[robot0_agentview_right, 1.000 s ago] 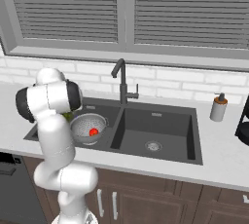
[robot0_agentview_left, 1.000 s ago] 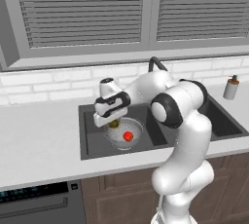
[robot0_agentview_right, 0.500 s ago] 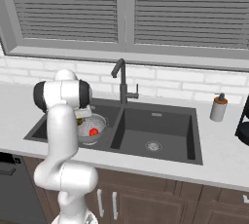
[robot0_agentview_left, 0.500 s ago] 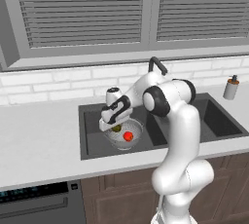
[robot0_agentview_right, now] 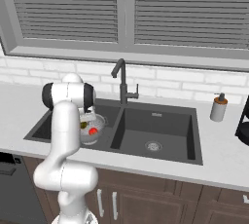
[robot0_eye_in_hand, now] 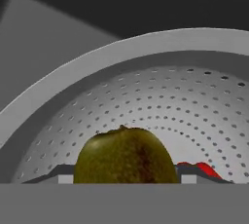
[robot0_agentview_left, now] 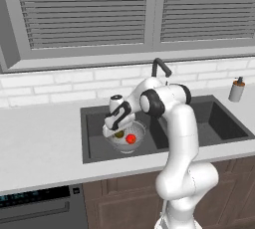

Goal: Put the colander in the sink, put the apple, kiwi in the colander, and turn on the sink faucet and pour water over the colander.

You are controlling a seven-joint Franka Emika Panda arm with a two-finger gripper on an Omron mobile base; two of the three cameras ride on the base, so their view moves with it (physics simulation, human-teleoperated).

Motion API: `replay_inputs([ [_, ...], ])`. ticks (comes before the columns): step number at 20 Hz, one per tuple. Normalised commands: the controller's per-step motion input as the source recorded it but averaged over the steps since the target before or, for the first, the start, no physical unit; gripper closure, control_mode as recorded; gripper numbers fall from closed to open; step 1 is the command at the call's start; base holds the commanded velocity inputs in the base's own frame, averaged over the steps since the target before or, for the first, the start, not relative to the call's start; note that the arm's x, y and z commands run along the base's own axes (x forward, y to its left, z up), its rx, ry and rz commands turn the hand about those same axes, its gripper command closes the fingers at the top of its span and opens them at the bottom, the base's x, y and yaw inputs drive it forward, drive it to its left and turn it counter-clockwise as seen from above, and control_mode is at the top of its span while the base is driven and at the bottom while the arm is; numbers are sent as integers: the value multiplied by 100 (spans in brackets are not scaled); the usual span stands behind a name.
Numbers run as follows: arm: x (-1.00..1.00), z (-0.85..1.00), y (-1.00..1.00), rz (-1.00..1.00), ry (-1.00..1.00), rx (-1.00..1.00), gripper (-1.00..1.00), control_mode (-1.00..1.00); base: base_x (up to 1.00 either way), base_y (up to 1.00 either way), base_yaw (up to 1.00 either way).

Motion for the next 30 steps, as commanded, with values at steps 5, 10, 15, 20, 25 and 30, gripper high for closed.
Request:
replay_inputs([
  [5,1,-36,-24,0,0,0,100,-100,0,0,0],
  [10,0,0,-7,0,0,0,-100,-100,0,0,0],
  [15,0,6,-26,0,0,0,-100,-100,0,0,0],
  [20,-30,53,-54,0,-1,3,-100,-100,0,0,0],
  [25,-50,70,-49,0,-3,6,-100,-100,0,0,0],
  [30,-83,88,-6,2,-1,1,-100,-100,0,0,0],
])
